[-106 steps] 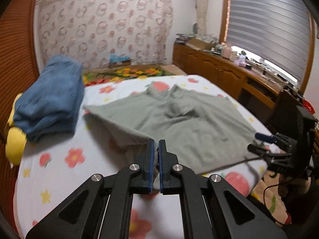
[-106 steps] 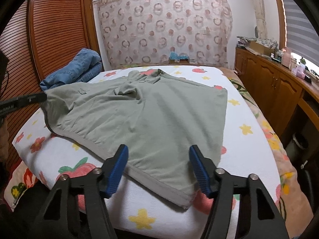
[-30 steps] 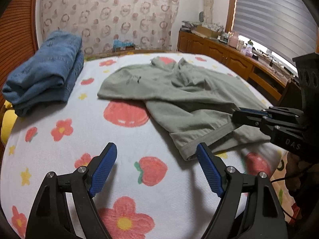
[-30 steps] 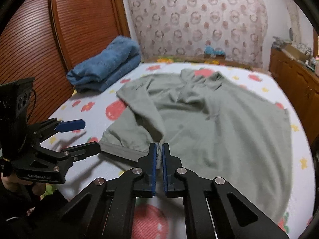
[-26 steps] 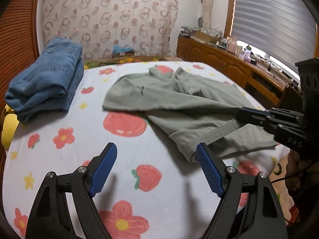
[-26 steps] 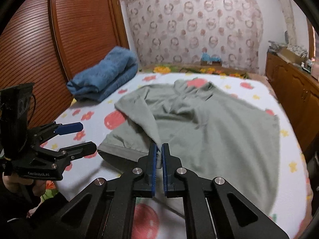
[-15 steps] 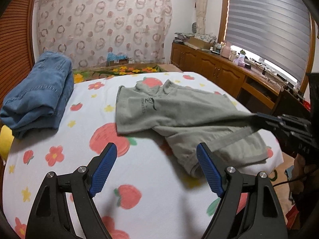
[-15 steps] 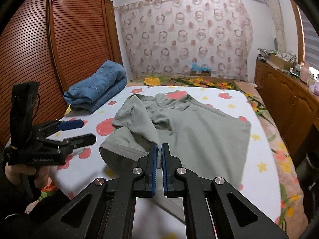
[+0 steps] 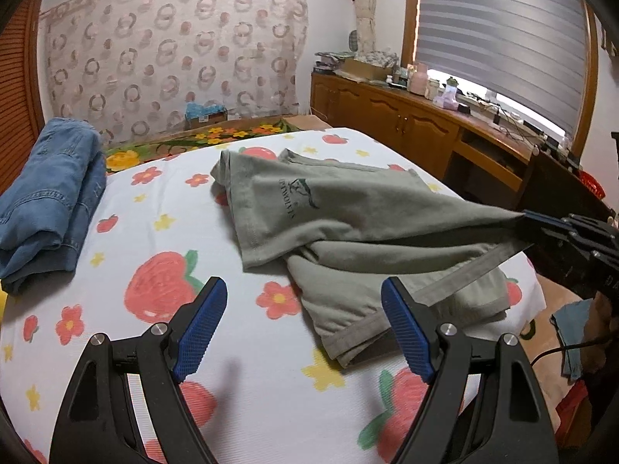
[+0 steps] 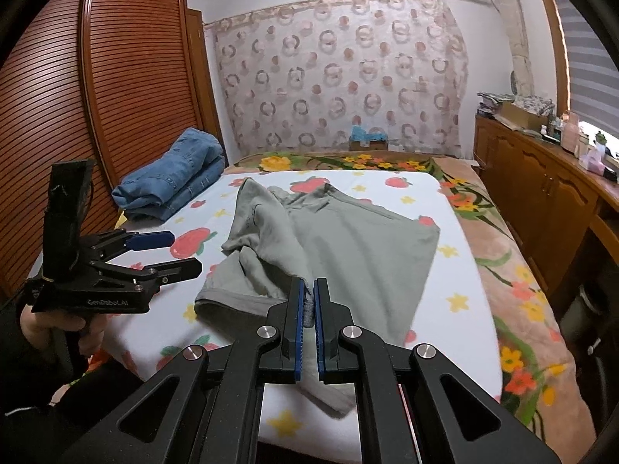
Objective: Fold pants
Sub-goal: 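Grasp the side edge with the right gripper and fold it toward the middle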
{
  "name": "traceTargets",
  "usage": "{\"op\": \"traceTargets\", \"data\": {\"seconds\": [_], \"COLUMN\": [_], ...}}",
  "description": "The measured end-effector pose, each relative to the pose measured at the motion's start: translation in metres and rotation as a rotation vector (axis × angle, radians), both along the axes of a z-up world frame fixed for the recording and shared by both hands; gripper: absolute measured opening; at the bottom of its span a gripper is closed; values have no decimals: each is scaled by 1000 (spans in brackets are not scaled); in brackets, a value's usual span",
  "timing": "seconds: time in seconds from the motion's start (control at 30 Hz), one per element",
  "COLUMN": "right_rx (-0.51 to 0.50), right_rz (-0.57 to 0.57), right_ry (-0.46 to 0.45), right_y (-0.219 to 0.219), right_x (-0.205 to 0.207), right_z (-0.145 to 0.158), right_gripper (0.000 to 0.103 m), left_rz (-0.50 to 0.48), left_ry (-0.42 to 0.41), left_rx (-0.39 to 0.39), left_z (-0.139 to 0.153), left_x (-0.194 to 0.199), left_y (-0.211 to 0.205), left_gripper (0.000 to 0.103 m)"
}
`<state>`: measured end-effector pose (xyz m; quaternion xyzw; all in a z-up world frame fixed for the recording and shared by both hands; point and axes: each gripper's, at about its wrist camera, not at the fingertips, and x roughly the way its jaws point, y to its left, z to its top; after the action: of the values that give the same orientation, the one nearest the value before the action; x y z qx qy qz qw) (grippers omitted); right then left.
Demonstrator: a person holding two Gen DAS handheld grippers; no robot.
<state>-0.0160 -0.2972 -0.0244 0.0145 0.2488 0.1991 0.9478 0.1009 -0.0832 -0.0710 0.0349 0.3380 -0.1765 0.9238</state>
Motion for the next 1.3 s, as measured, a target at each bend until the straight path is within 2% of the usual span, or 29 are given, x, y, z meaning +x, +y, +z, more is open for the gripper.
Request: {"op": "traceTargets", "data": {"seconds": [0.4,0.83,1.0,1.3], "right_rx": [4,-3,-22,-45], "right_rz": [-26,-43,-53,-80], "right_ry": [41,145,131,98], "right_y": [-7,-7,-6,-5], "right_x": [-11,6,6,1], "right_z": [1,-14,-8,1], "right_gripper": [5,5,5,15], "left_rz": [-15,-13,-12,-6], "left_ry": [10,51,85,109], "left_rx": [18,52,75,44], "left_z": [-5,-21,-32,-36], "left_x": [-2,0,3,5], "left_y": [-10,-16,-16,-10], "left_gripper": [82,82,82,83]}}
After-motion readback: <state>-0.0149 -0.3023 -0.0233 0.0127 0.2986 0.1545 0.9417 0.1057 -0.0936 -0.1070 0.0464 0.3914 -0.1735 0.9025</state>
